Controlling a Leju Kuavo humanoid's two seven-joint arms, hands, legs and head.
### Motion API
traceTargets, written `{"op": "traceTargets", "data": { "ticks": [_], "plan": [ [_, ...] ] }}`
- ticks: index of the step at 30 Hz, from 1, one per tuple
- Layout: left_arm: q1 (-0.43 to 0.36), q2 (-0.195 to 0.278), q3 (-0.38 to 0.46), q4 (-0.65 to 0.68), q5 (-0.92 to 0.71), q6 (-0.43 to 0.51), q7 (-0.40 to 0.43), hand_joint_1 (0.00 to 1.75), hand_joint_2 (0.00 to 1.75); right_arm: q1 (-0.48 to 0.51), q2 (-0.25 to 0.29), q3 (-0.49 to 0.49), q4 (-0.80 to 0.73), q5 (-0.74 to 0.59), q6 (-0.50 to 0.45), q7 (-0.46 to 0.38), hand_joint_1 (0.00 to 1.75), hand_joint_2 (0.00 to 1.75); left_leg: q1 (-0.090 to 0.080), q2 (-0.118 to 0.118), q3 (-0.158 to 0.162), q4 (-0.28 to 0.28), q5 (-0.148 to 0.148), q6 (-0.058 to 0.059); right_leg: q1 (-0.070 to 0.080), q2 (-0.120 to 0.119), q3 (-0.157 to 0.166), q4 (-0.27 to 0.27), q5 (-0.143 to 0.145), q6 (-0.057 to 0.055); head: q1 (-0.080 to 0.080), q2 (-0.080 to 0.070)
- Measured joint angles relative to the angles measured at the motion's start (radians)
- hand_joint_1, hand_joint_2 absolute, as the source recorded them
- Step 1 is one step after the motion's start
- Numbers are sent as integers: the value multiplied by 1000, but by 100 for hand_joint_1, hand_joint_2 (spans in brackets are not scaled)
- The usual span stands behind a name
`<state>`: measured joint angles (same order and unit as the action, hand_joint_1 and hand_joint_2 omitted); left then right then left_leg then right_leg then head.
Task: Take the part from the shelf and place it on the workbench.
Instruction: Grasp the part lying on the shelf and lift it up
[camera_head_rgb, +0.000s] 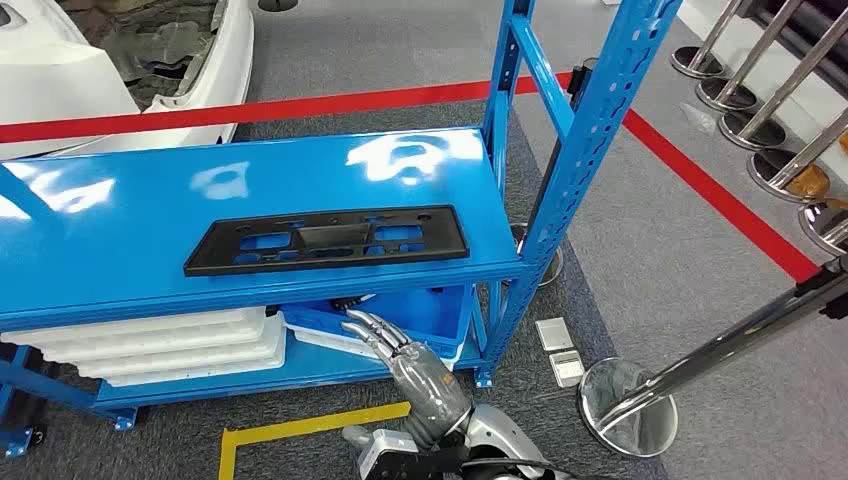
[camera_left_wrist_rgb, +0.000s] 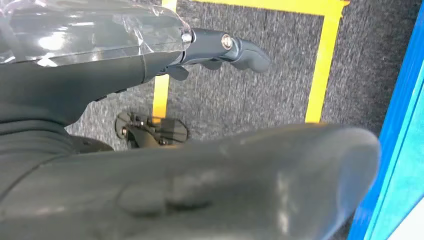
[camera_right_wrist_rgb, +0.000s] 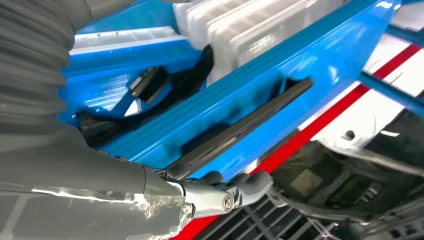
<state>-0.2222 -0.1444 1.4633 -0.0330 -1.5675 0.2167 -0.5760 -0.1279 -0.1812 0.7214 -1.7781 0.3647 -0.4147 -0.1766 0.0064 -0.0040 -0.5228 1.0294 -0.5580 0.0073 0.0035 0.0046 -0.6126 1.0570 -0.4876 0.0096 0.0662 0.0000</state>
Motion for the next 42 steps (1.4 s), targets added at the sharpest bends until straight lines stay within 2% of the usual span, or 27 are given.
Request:
{"op": "traceTargets", "data": {
  "ticks": [3, 4, 5, 7, 8, 9, 10, 12, 13, 14, 15, 17, 19, 22, 26, 30, 35, 41, 42],
  "plan": [
    [-1, 0, 0, 0, 0, 0, 0, 0, 0, 0, -1, 0, 0, 2, 0, 0, 0, 175, -1, 1, 9, -2, -7, -11, -6, 2, 13, -18, -1, -4, -1, 0],
    [-2, 0, 0, 0, 0, 1, 0, 0, 0, 0, -1, -1, 0, 2, 0, 1, 0, 175, -2, 1, 5, 15, -18, -16, -10, 1, 23, -28, -2, -6, -4, 0],
    [-3, 0, 0, 1, 0, 1, 0, 0, 0, -1, -1, -1, 0, 3, 0, 1, 0, 175, -3, 1, -11, 54, -36, -21, -14, -1, 33, -37, -4, -10, -7, 0],
    [-2, 0, 0, 1, -1, 1, 0, 0, 0, 0, -2, -1, 0, 4, 0, 4, 0, 175, 1, 1, -79, 176, -80, -28, -13, -4, 46, -40, -13, -18, -14, 0],
    [0, 0, 0, 1, -1, 0, 0, 0, 0, 1, -2, -1, 0, 4, 0, 6, 0, 175, 3, 1, -116, 231, -90, -31, -13, -4, 52, -40, -18, -20, -15, 0],
    [1, 0, 0, 1, -1, -2, 0, 0, 0, 2, -3, -1, 1, 5, 0, 7, 0, 175, 5, 1, -140, 255, -81, -32, -13, -4, 59, -39, -24, -20, -15, 0],
    [2, 0, 0, 1, -2, -4, 0, 0, 0, 3, -3, -1, 1, 5, -1, 8, 0, 175, 7, 1, -148, 245, -53, -34, -14, -3, 67, -38, -30, -19, -16, 0],
    [1, 1, 0, 1, -2, -6, 0, 0, 0, 3, -4, -1, 1, 6, -1, 9, 0, 175, 10, 1, -121, 140, 34, -32, -15, 0, 87, -36, -47, -12, -18, 0],
    [1, 1, 0, 1, 0, -4, 0, 0, 0, 3, -4, -1, 1, 6, -1, 10, 0, 175, 9, 0, -105, 89, 64, -30, -14, 1, 94, -33, -55, -7, -19, 0],
    [0, 1, 0, 1, 2, 0, 1, 0, 0, 2, -4, -1, 1, 6, -1, 10, 0, 175, 7, 0, -91, 50, 79, -25, -13, 2, 97, -31, -61, -2, -21, 0],
    [-1, 1, 0, 1, 4, 9, 2, 0, 0, 1, -4, -1, 2, 6, -1, 11, 0, 175, 6, 0, -86, 32, 78, -22, -11, 2, 96, -28, -65, 2, -21, 0],
    [-1, 0, 0, 1, 9, 37, 7, 0, 0, 0, -4, -1, 2, 8, -2, 11, 0, 175, 5, 0, -83, 19, 71, -16, -9, 1, 94, -25, -66, 1, -18, 0],
    [0, 0, 0, 1, 13, 60, 14, 0, 0, 0, -5, -2, 2, 11, -2, 11, 0, 175, 3, -1, -81, 18, 69, -13, -9, 0, 97, -29, -65, -3, -15, 0],
    [-1, 0, 0, 1, 16, 71, 17, 0, 0, -1, -5, -2, 2, 16, -2, 12, 0, 175, 2, -1, -80, 17, 64, -5, -10, 0, 103, -38, -66, -2, -14, 0],
    [-1, 0, 0, 1, 17, 82, 17, 0, 0, -2, -5, -2, 2, 38, -3, 23, 0, 175, 1, 0, -78, 17, 61, -1, -10, 0, 108, -46, -68, 2, -14, 0],
    [0, 0, 0, 1, 21, 87, 17, 0, 0, -6, -7, -10, 2, 118, -18, 72, 0, 0, 0, 0, -76, 18, 60, 1, -11, 0, 110, -48, -69, 6, -14, 0],
    [3, 0, 0, 1, 29, 97, 16, 0, 0, -12, -37, -50, -8, 281, -40, 178, 0, 0, 0, 0, -74, 17, 60, 1, -10, 0, 111, -49, -68, 9, -14, 0],
    [4, 0, 0, 1, 30, 98, 16, 0, 0, -13, -68, -84, -25, 307, -40, 199, 0, 0, 1, 0, -70, 15, 61, 0, -10, 0, 113, -49, -68, 9, -14, 0],
    [4, 0, 0, 1, 30, 98, 16, 0, 0, -13, -71, -87, -27, 314, -40, 204, 0, 44, 1, 0, -69, 15, 61, 0, -10, 0, 114, -49, -68, 9, -14, 0]
  ]
}}
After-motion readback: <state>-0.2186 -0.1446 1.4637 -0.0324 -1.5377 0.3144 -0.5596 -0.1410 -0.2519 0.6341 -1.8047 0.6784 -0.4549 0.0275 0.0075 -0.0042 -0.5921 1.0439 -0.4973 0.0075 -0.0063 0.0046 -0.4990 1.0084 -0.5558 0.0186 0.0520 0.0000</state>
